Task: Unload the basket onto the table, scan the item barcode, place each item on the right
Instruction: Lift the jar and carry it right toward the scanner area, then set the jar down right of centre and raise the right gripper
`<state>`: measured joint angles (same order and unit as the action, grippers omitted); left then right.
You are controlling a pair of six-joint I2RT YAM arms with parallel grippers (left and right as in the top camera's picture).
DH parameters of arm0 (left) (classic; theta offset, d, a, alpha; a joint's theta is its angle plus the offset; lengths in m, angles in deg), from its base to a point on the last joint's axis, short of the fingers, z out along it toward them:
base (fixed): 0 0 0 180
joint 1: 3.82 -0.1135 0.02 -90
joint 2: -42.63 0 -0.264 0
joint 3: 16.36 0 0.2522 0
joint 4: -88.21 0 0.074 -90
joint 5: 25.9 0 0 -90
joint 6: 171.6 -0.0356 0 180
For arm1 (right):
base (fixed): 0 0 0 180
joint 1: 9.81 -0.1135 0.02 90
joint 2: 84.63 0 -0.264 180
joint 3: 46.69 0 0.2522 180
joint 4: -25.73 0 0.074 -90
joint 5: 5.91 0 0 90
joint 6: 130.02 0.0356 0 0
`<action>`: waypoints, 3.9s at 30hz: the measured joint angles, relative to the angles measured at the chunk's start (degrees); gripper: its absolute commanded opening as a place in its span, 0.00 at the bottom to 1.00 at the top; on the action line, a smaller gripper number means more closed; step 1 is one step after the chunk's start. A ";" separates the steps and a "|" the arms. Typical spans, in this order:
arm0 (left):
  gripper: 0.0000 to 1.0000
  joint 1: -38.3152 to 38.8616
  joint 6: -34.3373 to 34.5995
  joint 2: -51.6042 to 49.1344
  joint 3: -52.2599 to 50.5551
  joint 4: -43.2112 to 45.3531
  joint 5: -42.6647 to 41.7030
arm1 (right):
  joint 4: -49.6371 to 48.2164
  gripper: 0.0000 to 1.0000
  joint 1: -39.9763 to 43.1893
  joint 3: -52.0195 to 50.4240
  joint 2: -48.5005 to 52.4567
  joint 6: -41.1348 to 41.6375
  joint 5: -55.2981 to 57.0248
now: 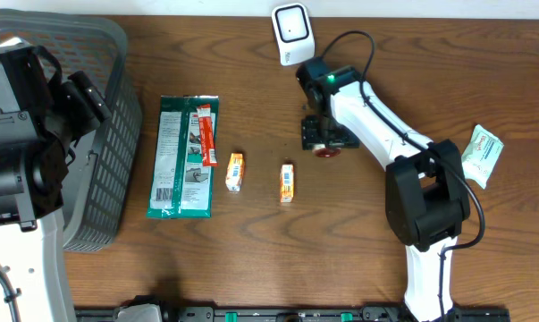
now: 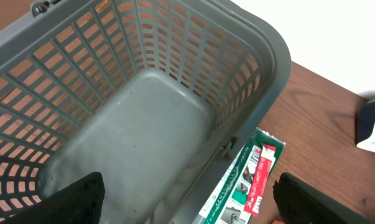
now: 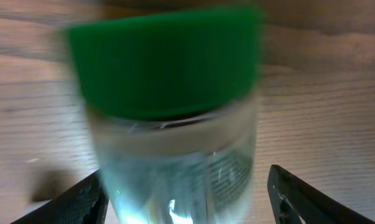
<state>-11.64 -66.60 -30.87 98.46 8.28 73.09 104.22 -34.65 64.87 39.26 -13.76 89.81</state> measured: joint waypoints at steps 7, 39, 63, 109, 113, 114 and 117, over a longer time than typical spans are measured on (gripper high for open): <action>0.88 -0.02 0.00 0.00 0.00 0.00 0.00 | -2.84 0.75 0.72 -2.64 0.00 -0.02 0.33; 0.88 0.00 0.00 0.00 0.00 0.00 0.00 | -12.26 0.99 0.83 1.05 -0.66 -16.92 0.07; 0.88 0.00 0.00 0.00 0.00 0.00 0.00 | -12.48 0.50 0.83 -4.98 -8.41 -19.10 -3.41; 0.88 -0.02 0.00 0.00 0.00 0.00 0.00 | 5.18 0.94 0.83 -9.05 -12.31 -16.39 -6.23; 0.88 0.00 0.00 0.00 0.00 0.00 0.00 | 9.66 0.98 0.83 -9.05 -12.31 -15.21 -6.69; 0.88 0.00 0.00 0.00 0.00 0.00 0.00 | 10.38 0.98 0.83 -9.05 -12.31 -14.78 -6.84; 0.88 0.00 0.00 -0.02 0.00 0.00 0.00 | 11.30 0.99 0.81 -9.05 -12.31 -13.62 -7.19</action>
<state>-11.64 -66.60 -30.89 98.46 8.28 73.09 115.52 -33.84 55.83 26.96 -27.37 82.62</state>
